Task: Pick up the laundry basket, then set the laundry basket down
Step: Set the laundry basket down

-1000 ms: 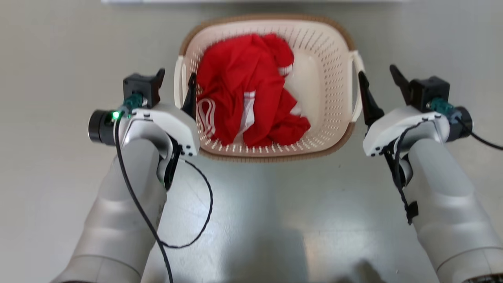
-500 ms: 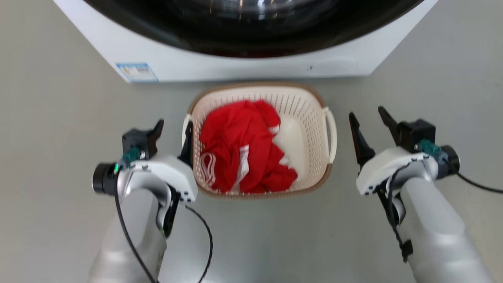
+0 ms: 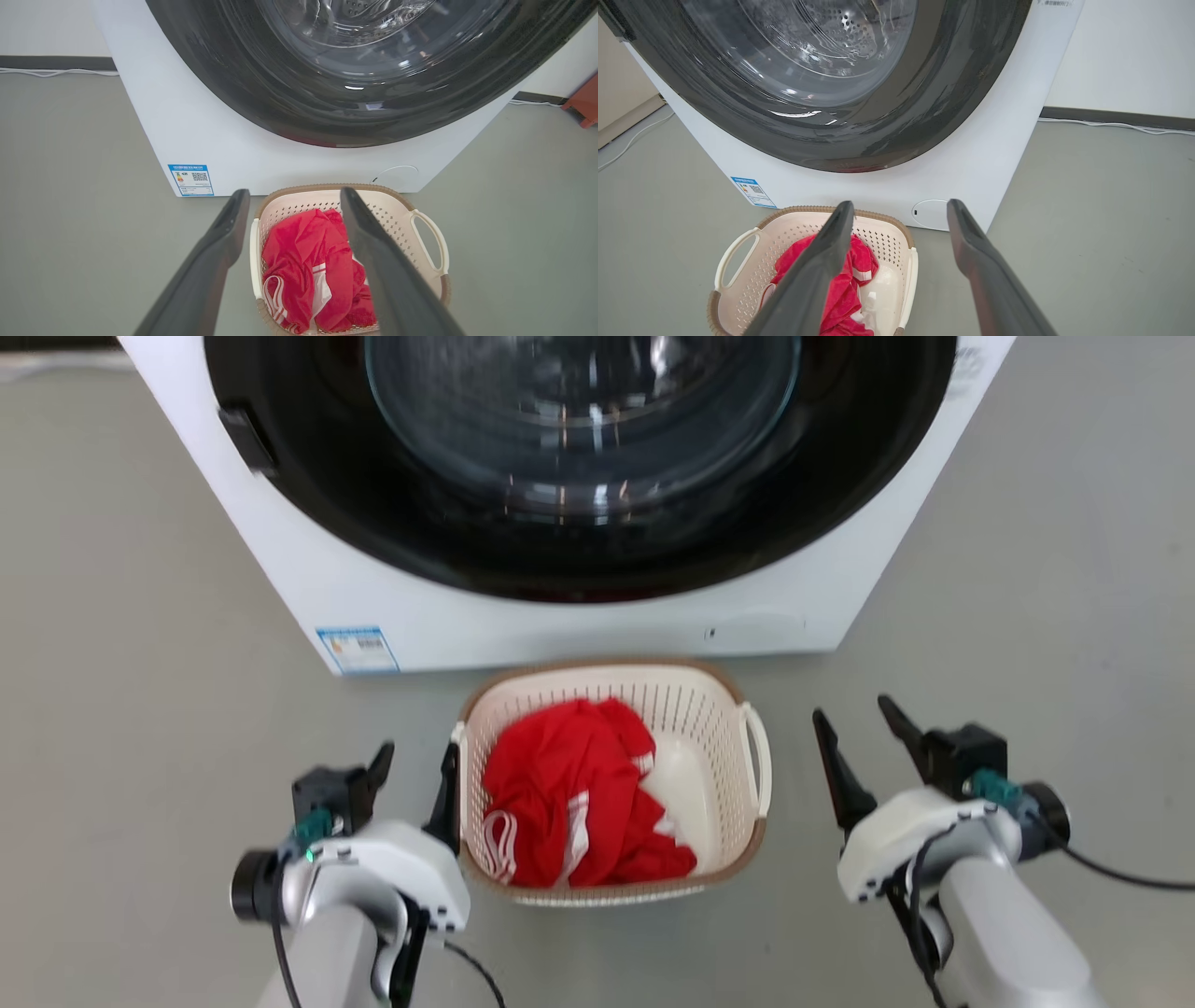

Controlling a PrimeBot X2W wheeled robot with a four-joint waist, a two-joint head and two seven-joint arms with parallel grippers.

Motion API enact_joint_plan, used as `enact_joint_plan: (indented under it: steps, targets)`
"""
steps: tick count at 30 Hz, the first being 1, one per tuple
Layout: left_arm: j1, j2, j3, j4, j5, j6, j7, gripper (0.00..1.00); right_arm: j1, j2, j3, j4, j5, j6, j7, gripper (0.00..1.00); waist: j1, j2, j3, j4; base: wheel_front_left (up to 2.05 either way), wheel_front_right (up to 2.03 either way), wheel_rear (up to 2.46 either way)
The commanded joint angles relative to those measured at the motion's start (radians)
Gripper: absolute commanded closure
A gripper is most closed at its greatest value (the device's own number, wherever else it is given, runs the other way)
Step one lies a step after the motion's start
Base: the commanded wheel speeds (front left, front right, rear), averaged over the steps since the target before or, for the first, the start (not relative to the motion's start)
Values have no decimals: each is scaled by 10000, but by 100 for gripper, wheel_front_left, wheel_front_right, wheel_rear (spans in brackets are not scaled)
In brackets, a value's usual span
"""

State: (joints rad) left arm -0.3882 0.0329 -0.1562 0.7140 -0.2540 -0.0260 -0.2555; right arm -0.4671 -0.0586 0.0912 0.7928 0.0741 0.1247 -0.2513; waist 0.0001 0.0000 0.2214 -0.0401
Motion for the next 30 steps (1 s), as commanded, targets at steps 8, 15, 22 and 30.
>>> enact_joint_plan:
  steps: [8, 15, 22, 30]
  targets:
    - [1010, 174, 322, -825, -272, 300, -63, 0, 1041, 84, 305, -526, 12, 60, -105, 0, -1, 0, -1481, -37, 0, 0, 0]
    - [1624, 174, 519, -1328, -354, 460, -63, 0, 1489, 84, 262, -838, -202, 60, -105, 0, -1, 0, -2011, -24, 0, 0, 0]
    - [1924, 174, 621, -1651, -419, 552, -63, 0, 1554, 84, 270, -1037, -279, 60, -105, 0, -1, 0, -2200, -37, 0, 0, 0]
    - [2238, 174, 738, -2113, -527, 808, -63, 0, 1686, 84, 373, -1213, -254, 60, -105, 0, -1, 0, -2410, -25, 0, 0, 0]
